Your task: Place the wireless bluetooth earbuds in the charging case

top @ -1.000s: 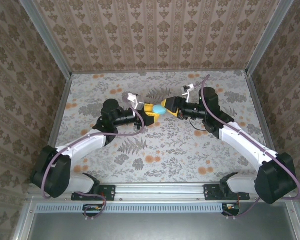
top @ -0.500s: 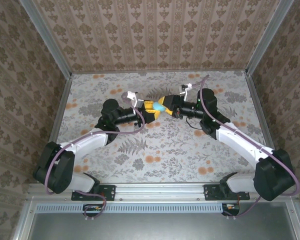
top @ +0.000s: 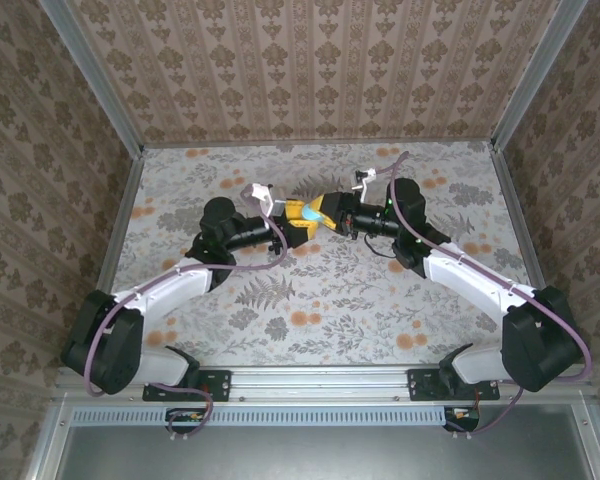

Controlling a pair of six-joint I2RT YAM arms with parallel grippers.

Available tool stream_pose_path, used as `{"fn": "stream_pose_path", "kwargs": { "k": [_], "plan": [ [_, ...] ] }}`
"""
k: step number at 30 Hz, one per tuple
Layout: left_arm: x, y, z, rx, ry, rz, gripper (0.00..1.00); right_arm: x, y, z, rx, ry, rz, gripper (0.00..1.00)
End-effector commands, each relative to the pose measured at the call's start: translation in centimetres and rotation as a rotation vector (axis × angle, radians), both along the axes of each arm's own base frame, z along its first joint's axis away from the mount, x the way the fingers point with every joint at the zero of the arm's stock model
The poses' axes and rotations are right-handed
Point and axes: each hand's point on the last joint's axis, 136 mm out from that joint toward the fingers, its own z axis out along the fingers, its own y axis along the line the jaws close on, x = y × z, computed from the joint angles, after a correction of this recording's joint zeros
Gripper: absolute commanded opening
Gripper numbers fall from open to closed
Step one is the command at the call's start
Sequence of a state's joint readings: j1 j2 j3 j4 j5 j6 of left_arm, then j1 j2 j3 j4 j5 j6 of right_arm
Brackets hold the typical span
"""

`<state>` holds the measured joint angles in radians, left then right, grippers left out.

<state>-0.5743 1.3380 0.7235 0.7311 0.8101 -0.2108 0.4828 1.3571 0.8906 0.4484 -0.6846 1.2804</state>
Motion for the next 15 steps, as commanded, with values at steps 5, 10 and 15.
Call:
{"fn": "stream_pose_path", "kwargs": {
  "k": [5,10,15],
  "plan": [
    [-0.2,0.8,-0.7,0.053,-0.006,0.050,0.78,0.8,0.1,1.0,0.025,-0.040,-0.019,0.22],
    [-0.3,2.3,-1.3,0.141,-0.039,0.122,1.00,3.1,-0.9,-0.5,-0.041,-0.018,-0.073,0.22],
    [0.0,4.6,-2.1,0.248,-0.059,0.245,1.00,6.4,-2.8,-4.8,-0.253,0.001,-0.144,0.24]
  ]
}}
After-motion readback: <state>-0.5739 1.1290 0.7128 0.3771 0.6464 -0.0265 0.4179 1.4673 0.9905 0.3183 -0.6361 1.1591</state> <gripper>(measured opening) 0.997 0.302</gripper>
